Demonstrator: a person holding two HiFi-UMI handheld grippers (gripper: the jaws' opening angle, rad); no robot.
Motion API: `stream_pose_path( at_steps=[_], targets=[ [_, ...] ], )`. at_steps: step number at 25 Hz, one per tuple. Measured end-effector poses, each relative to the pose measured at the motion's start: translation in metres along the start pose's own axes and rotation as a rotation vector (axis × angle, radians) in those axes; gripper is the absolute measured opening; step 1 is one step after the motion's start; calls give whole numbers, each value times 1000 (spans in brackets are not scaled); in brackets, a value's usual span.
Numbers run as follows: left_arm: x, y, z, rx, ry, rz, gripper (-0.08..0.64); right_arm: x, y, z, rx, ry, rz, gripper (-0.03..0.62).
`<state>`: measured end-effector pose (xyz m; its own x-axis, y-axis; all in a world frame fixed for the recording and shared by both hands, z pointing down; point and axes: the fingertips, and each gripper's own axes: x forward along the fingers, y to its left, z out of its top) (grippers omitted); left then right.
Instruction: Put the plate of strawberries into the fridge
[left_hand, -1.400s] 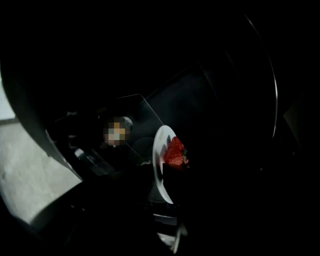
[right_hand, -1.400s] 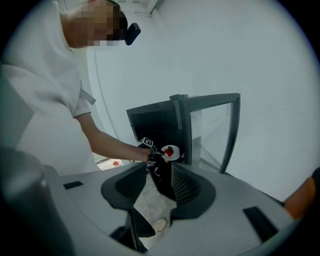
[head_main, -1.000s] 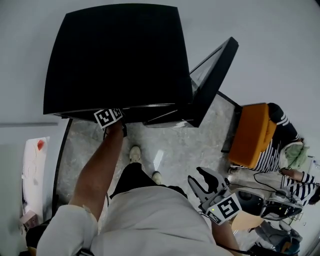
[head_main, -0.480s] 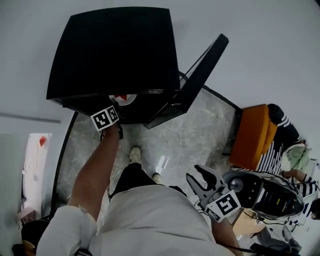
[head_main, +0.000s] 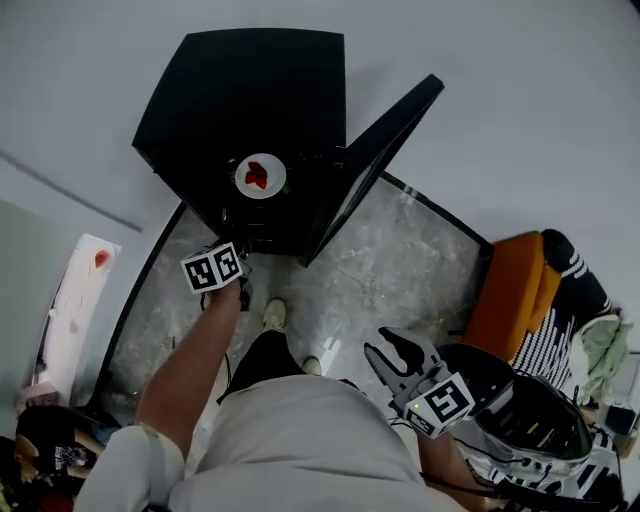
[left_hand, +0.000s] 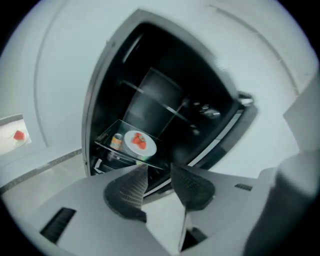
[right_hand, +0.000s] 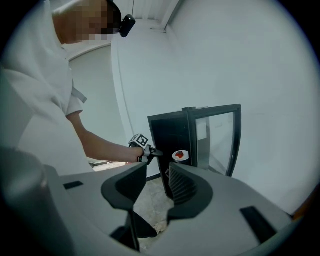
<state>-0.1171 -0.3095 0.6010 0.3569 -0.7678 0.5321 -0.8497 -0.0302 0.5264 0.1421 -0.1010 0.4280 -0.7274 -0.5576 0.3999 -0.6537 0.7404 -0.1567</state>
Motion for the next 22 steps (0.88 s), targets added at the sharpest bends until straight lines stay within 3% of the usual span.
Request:
stream_pose_path(
  at_steps=[4,9,14,22],
  targets=[
    [-69,-48,-31,0,-32,-92,153,-23,16,-12,-21,-23,65,147],
    [-163,-125,-79,33,-41,-336,148,-36,43,-33,4,-43,166,114],
    [-250,-174,-128,111,21,-481,49,-44,83,-48,6,-33,252,47],
    [-342,-203,-164,218,84,-586,14,-48,158,-61,-53,-8,285,31]
  ],
)
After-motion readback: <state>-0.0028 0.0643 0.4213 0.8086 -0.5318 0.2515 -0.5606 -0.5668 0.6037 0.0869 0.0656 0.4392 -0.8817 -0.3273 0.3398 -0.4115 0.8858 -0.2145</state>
